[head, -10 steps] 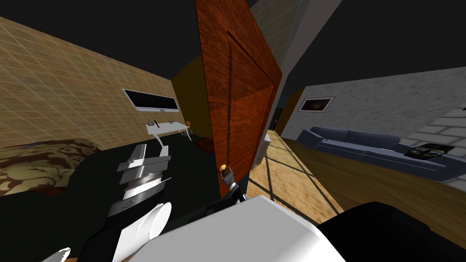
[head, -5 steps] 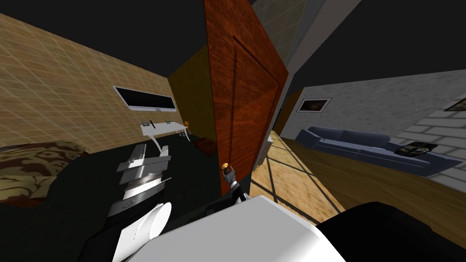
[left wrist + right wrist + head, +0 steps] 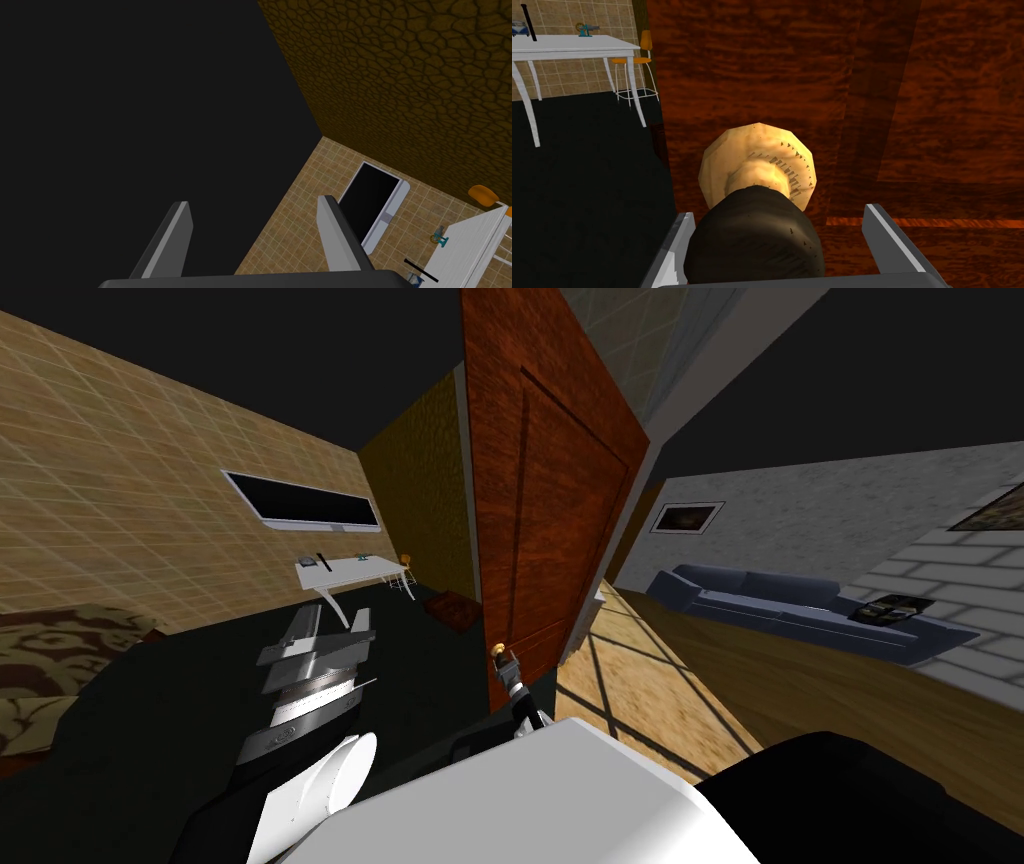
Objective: Push the door open
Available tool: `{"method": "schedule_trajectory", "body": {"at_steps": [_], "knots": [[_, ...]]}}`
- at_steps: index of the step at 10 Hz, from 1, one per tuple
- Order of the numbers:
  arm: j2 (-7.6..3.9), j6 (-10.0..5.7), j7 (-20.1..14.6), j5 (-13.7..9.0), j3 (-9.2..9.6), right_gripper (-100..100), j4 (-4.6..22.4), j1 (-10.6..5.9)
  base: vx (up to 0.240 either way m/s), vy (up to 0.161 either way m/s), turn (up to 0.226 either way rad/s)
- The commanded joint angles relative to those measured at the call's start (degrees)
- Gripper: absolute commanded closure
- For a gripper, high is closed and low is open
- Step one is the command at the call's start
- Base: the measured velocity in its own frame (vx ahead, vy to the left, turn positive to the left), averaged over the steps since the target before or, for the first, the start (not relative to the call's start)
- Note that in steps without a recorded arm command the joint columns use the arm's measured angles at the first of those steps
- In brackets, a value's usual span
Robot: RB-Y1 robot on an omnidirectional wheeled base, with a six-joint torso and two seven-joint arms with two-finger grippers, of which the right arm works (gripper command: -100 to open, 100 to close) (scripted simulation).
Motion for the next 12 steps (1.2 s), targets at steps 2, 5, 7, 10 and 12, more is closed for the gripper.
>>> {"method": "schedule_trajectory", "body": {"at_steps": [2,5,7,10,12], "knots": [[0.26,-1.11,0.2,-1.3,-2.52,100,0.9,-0.75,0.139,0.16,-0.066],[1.3,-1.19,0.5,-2.3,-4.11,100,0.9,-0.92,0.127,0.15,-0.063],[2.0,-1.23,0.7,-2.8,-4.89,100,0.9,-1.0,0.143,0.153,-0.059],[-0.03,-0.93,1.3,-3.3,-6.15,100,0.6,-0.62,0.108,0.075,-0.045],[-0.49,-1.1,1.7,-3.8,-7.09,100,0.6,-0.71,0.11,0.102,-0.031]]}}
